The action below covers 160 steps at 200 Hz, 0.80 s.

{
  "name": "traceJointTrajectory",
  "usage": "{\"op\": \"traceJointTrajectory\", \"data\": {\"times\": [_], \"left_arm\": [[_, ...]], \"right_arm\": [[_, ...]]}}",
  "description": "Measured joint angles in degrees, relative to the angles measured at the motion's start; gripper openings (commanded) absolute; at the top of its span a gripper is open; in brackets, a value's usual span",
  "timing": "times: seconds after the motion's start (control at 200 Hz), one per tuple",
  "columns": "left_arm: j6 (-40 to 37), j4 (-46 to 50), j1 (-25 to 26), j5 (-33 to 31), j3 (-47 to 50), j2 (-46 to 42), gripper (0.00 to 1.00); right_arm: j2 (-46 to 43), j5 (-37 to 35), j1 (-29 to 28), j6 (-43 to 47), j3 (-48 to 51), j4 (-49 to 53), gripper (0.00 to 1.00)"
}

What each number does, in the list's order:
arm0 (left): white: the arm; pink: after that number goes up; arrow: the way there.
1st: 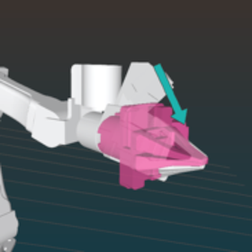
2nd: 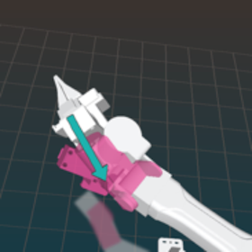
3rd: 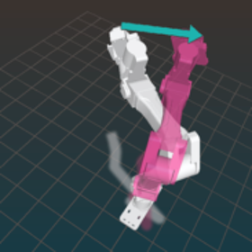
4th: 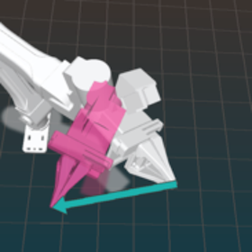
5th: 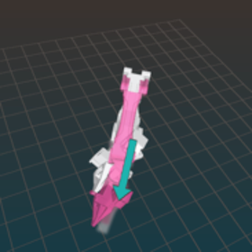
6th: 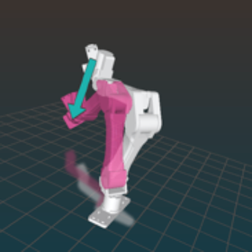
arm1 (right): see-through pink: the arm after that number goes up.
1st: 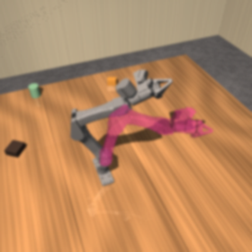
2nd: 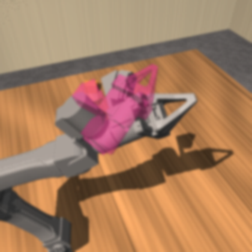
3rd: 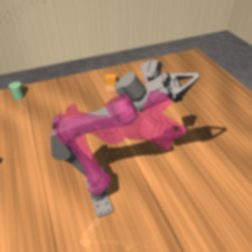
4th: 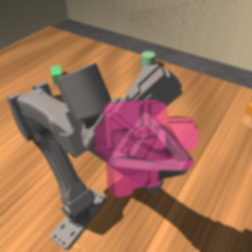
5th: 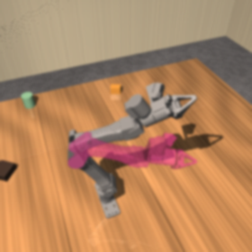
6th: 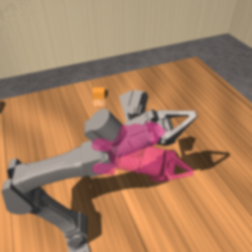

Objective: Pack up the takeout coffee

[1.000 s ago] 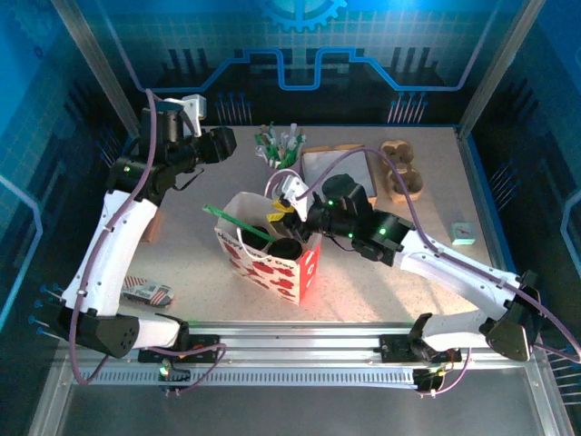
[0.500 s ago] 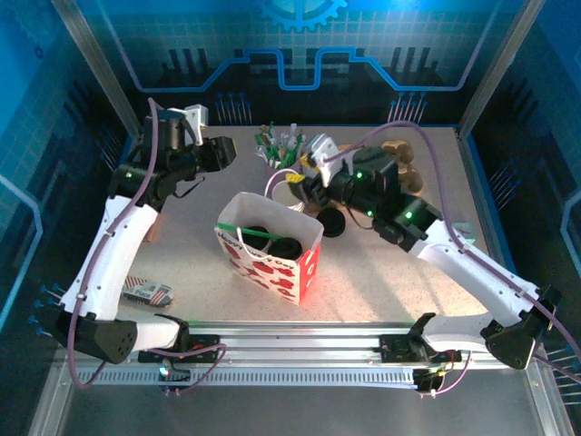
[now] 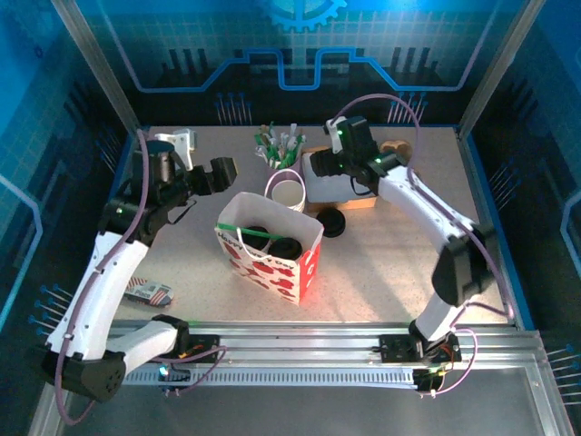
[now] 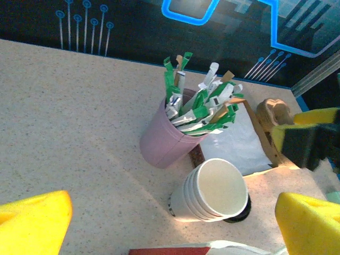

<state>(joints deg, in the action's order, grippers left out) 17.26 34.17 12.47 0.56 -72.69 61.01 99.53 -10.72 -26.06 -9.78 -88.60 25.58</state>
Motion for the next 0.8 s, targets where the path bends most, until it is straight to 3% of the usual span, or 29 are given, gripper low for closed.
{"op": "traceJointTrajectory", "data": {"times": [0.28, 0.445, 0.74, 0.8], "left_arm": [[-0.3, -5.6, 0.0, -4.8, 7.3, -2.3, 0.99], [-0.3, -8.8, -0.1, -6.5, 10.7, -2.9, 1.00], [-0.7, -11.8, -0.2, -7.9, 12.2, -3.4, 1.00], [-0.7, -12.2, -0.2, -7.9, 12.5, -3.4, 0.99]], "right_arm": [[19.8, -2.4, 2.0, -4.0, -14.6, 7.7, 0.81], [26.9, -2.6, 3.2, -5.5, -18.4, 10.9, 0.77], [32.9, -2.4, 6.2, -6.9, -22.1, 14.3, 0.62], [33.9, -2.3, 6.3, -7.0, -22.9, 14.5, 0.55]]}}
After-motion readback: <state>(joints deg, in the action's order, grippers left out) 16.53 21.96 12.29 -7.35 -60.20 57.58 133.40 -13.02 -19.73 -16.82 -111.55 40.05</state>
